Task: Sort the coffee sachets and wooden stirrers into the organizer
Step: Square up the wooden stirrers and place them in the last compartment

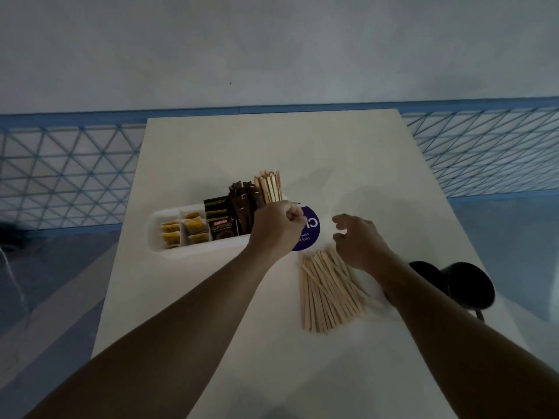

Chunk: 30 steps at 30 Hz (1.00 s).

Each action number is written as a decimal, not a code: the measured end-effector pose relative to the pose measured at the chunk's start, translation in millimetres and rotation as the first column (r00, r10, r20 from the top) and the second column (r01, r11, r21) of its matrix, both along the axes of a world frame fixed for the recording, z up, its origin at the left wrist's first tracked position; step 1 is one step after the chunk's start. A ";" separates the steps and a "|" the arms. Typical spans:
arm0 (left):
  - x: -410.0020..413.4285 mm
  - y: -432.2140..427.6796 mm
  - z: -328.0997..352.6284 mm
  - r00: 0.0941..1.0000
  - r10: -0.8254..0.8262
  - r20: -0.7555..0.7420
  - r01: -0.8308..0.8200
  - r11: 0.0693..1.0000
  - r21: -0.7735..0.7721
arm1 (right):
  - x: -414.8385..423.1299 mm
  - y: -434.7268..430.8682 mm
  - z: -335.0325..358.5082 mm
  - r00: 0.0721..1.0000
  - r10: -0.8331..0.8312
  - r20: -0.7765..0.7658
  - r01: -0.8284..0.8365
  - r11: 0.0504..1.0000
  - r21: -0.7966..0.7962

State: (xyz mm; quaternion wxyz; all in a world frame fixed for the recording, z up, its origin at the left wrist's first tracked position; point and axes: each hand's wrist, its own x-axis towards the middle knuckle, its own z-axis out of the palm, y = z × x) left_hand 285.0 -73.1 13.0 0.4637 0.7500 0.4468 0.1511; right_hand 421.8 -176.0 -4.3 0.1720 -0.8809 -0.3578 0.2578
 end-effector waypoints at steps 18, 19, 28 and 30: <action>-5.5 -68.0 -70.5 0.919 -0.087 -0.385 -0.006 0.972 -0.233 | -23.3 -51.2 -40.8 0.998 -0.048 -0.044 0.041 0.990 -0.136; -5.2 -68.8 -72.3 0.918 -0.080 -0.388 -0.008 0.976 -0.219 | -24.6 -51.1 -41.3 0.998 -0.047 -0.048 0.039 0.990 -0.138; 0.7 -74.2 -81.6 0.890 0.002 -0.455 -0.073 0.988 -0.138 | -31.1 -50.3 -38.2 0.999 -0.022 -0.025 0.019 0.993 -0.118; 2.9 -75.8 -82.2 0.883 0.005 -0.470 -0.069 0.990 -0.119 | -30.3 -50.1 -37.6 0.999 -0.025 -0.028 0.021 0.992 -0.127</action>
